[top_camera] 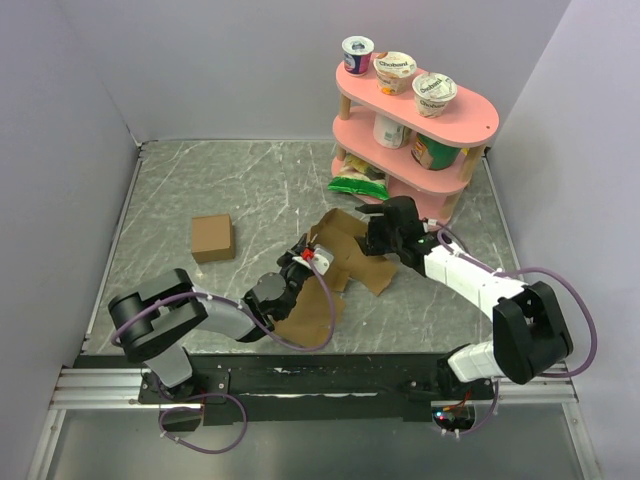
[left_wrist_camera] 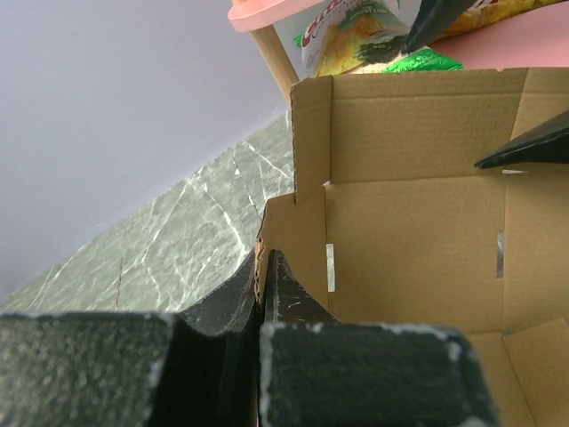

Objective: Fold the paper box

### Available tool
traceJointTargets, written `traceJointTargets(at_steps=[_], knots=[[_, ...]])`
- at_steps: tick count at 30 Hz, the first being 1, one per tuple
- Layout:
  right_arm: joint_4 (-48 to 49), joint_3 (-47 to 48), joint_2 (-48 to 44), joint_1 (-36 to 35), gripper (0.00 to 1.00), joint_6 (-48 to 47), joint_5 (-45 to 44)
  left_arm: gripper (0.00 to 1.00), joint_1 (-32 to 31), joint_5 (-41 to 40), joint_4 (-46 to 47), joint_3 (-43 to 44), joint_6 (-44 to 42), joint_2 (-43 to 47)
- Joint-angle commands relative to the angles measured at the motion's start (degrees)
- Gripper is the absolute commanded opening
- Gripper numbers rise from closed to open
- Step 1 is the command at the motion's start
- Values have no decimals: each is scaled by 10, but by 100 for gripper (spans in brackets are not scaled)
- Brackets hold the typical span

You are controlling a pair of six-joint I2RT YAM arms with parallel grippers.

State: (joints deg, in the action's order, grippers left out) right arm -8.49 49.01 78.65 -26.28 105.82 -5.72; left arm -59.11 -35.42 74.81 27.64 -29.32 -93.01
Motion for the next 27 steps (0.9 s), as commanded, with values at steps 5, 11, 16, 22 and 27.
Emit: traceJointTargets(at_steps=[5,11,16,22,27], knots=[[16,-17,12,-15,67,-5,10,7,-4,-8,286,3,5,-20],[7,-20,6,-20,56,-14,3,17,-4,-21,283,9,13,-33],[-6,-10,4,-25,50,-21,-6,24,-3,-33,289,8,23,-45],[0,-13,7,-28,40,-18,-4,37,-3,-34,293,-7,32,-41],[11,-16,7,-29,29,-15,-4,62,-3,-40,300,-19,38,-37]])
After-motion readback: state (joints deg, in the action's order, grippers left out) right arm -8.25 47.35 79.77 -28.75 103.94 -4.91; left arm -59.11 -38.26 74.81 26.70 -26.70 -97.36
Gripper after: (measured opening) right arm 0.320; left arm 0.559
